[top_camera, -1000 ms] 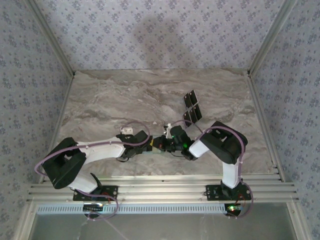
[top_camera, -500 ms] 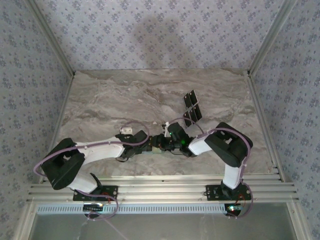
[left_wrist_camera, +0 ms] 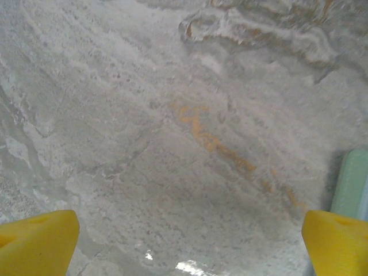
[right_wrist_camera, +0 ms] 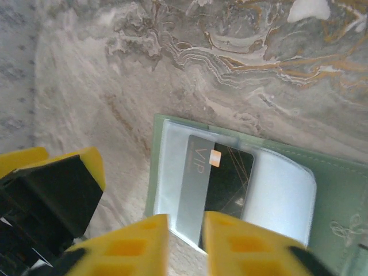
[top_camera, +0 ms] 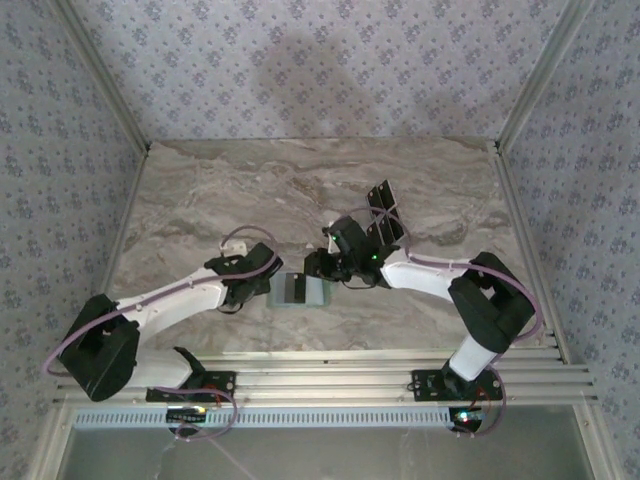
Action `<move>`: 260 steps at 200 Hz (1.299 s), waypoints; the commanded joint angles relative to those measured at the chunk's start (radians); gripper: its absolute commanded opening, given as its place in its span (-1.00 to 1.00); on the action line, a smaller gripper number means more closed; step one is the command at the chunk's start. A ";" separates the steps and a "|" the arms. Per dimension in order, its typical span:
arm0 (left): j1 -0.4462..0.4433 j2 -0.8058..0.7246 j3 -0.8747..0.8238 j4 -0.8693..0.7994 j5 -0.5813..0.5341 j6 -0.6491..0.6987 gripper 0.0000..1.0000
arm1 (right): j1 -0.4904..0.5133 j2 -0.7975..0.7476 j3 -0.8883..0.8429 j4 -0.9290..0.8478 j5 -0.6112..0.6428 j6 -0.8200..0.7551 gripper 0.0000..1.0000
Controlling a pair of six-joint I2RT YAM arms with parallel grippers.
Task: Put the credit cards into the card holder
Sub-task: Insert the credit card into the card slot.
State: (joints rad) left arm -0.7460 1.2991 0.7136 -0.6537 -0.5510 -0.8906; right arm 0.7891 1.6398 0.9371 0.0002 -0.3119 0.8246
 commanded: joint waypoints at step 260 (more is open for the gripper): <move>-0.014 0.143 -0.095 0.120 0.093 -0.016 0.99 | 0.107 0.328 0.314 -0.244 0.030 -0.079 -0.81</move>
State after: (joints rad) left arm -0.7483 1.3979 0.6308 -0.5598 -0.4862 -0.8955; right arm 0.8818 1.9446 1.2171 -0.2550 -0.2512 0.7258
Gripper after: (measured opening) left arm 0.997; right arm 0.093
